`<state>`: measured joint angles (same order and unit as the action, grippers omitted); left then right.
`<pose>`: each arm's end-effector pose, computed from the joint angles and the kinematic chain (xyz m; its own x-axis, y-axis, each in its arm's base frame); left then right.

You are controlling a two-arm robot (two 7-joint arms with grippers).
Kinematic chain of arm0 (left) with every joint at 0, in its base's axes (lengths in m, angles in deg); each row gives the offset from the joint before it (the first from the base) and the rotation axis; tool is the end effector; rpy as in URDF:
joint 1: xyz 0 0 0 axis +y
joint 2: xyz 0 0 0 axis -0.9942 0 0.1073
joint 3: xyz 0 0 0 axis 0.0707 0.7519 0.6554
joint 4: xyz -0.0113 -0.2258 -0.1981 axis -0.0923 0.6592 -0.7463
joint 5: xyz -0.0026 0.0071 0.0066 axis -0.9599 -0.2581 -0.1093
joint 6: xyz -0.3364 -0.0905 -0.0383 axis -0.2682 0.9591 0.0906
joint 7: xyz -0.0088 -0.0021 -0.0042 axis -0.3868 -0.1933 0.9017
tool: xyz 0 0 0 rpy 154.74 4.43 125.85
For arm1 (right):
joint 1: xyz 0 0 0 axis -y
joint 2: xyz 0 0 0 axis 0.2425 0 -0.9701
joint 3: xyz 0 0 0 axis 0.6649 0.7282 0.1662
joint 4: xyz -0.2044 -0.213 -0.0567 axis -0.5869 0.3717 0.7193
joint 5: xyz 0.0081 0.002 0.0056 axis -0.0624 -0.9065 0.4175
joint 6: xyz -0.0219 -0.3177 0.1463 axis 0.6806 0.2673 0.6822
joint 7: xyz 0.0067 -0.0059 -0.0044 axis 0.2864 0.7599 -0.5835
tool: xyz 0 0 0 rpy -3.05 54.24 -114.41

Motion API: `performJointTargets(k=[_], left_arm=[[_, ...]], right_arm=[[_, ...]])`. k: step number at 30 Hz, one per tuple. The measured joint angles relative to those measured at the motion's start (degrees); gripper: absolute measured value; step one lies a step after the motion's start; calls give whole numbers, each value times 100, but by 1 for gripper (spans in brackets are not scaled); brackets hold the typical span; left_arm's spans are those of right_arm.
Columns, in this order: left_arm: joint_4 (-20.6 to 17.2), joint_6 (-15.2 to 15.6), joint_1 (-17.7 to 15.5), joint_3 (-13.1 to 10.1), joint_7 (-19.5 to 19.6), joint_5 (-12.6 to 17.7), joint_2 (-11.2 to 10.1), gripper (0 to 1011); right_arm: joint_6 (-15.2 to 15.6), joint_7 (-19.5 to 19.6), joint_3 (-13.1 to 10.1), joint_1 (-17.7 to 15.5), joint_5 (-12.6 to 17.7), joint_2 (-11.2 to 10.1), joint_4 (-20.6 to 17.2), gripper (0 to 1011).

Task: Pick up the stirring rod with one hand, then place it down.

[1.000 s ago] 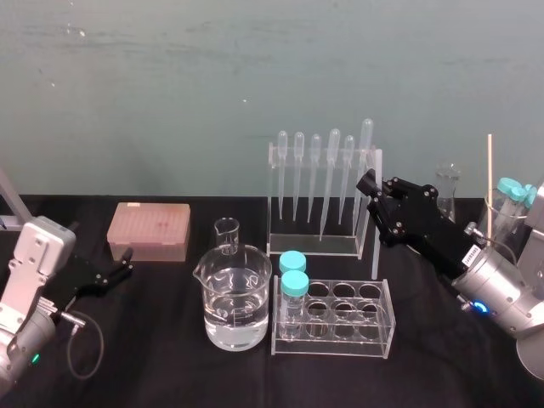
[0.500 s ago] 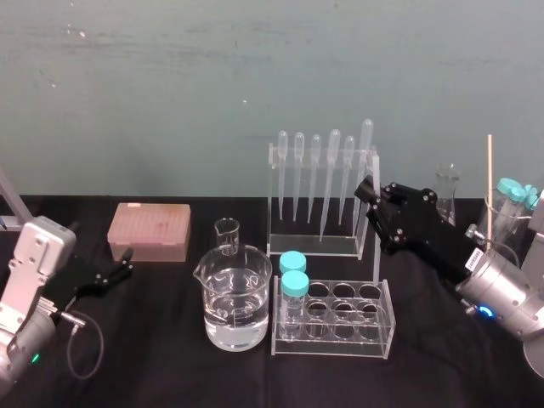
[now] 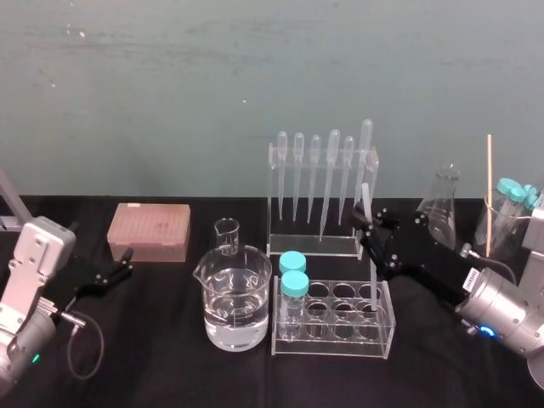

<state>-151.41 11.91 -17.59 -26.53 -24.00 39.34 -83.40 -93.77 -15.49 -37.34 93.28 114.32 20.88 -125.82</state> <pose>0.3991 0.0776 -0.3187 0.2922 0.8803 0.3737 -0.9553 0.2873 0.0702 0.4427 -0.0678 -0.2933 0.8034 -0.5788 0.1398 0.5313 0.8028 0.2707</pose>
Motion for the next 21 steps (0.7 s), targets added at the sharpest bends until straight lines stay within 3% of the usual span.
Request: performJointTargets(k=[7,21], left_arm=[[0,0,0,0,0,0,0,1000],[0,0,0,0,0,0,0,1000]], right_arm=[[-18,-52,94,71,-93,6,198,70],[67,-317,365,384,-165,150,959,70]])
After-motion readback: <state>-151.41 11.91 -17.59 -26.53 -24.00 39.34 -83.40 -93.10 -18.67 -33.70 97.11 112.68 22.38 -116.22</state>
